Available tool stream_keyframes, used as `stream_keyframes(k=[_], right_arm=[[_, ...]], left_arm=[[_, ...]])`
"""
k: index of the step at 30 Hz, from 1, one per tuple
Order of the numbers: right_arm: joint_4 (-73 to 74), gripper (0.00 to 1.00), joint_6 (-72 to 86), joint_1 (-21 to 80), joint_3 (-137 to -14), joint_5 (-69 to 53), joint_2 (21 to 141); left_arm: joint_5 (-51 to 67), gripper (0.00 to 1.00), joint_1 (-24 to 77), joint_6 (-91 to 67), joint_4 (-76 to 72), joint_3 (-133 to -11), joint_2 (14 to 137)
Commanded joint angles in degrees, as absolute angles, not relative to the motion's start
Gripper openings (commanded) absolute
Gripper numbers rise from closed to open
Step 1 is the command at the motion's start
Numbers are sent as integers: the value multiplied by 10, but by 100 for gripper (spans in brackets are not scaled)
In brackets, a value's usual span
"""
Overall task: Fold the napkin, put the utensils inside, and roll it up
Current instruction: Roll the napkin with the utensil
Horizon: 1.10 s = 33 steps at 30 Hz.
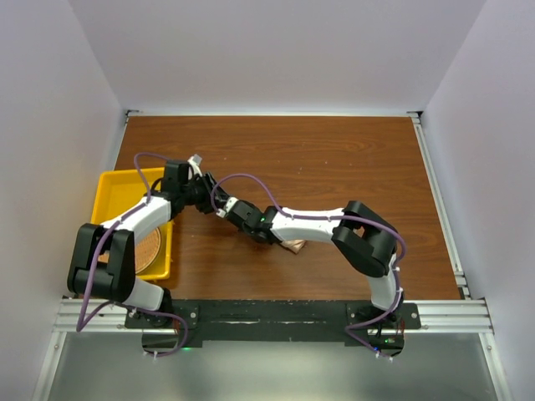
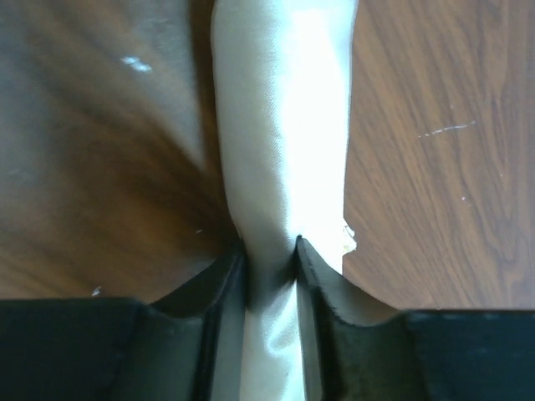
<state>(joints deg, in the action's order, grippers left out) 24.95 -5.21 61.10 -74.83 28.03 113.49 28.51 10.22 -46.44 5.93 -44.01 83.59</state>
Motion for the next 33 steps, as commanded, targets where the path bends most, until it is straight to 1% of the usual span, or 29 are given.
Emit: stream_keyframes(k=[1,3,4,5,6,7,10,11,12,13,14,16,17,20,24,31,33], right_arm=[[256,13,-35,575,-758,257,1153],[267,8,-27,557,-767,230,1143],[274,2,-13,549,-781,195,1137],[279,0,-4,540,-788,173,1126],[286,0,-4,517,-794,148,1119],[287,0,23,503,-801,82,1112],[306,0,56,448,-832,-4,1108],[313,0,63,420,-840,-71,1111],[316,0,83,404,-846,-108,1115],[312,0,96,390,-848,-144,1117],[308,0,108,359,-848,-211,1120],[284,0,148,331,-839,-270,1128],[261,0,161,306,-834,-323,1130],[204,0,217,266,-804,-395,1139],[136,0,288,222,-764,-459,1154],[21,0,375,149,-716,-524,1174],[19,0,385,135,-709,-525,1178]], left_arm=[[309,44,92,-457,52,-456,840],[315,44,90,-453,52,-460,845],[318,44,89,-452,51,-464,848],[323,44,88,-451,51,-466,851],[328,44,88,-451,47,-468,857],[331,43,87,-451,44,-472,860],[344,43,87,-458,29,-478,871],[352,43,87,-461,18,-479,873],[359,43,88,-468,11,-478,878],[372,43,87,-472,9,-478,881],[378,43,88,-475,-20,-478,884],[396,43,88,-487,-34,-475,894],[401,43,89,-490,-45,-475,900],[414,43,93,-511,-72,-469,909],[430,43,112,-545,-119,-470,928],[447,42,171,-622,-232,-514,1011],[447,42,187,-647,-256,-535,1028]])
